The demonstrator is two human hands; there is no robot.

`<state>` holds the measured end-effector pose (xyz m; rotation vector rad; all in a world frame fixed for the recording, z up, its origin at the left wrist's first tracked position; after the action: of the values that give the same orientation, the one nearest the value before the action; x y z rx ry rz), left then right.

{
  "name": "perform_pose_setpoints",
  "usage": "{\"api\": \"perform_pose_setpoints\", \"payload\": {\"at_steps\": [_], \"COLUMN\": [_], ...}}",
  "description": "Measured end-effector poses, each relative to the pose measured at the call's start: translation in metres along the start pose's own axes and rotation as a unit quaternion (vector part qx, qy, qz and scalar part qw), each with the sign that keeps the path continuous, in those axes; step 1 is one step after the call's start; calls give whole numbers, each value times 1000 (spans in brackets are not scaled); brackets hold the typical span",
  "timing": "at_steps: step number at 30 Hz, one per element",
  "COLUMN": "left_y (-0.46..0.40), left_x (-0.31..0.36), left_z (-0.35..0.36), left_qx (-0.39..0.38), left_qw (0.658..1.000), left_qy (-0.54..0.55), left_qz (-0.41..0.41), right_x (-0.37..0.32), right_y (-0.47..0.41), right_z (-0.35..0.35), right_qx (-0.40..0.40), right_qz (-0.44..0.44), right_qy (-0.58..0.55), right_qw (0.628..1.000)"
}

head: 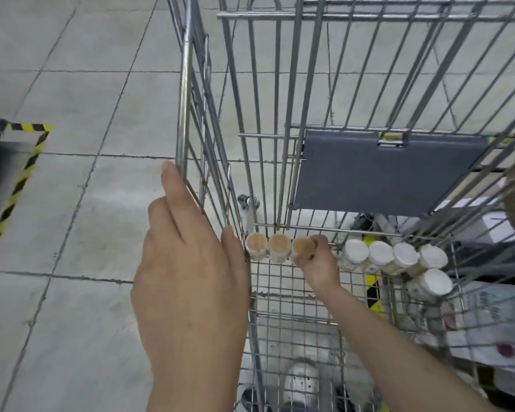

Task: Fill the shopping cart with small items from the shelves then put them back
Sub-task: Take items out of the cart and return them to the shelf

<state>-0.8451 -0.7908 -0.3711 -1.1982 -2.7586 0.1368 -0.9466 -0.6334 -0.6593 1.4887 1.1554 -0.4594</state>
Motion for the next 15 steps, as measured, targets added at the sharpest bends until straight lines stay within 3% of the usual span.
{"api": "perform_pose_setpoints", "payload": {"at_steps": [8, 15], "left_y": [1, 5], "left_x": [2, 5], "left_z": [3, 3], "left_qx": [19, 14], "left_qw": [998, 995], "left_qy": [-58, -90], "left_qz": [4, 36], "right_x": [13, -2], "right_y": [7, 86], "right_z": [-8, -55], "right_qx": [-12, -57], "right_qz": [28, 18], "right_qy": [-20, 18], "right_qw": [999, 998]}}
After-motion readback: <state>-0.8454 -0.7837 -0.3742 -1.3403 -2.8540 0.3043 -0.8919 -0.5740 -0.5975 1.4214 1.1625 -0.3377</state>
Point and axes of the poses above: each hand's wrist, its own y-axis away from the middle knuckle, its own z-axis out of the palm, x = y × z, the point moved 7 cm from there along -y, towards the middle knuckle, and after that the axes turned 15 degrees about -y, right-handed, at the moved point
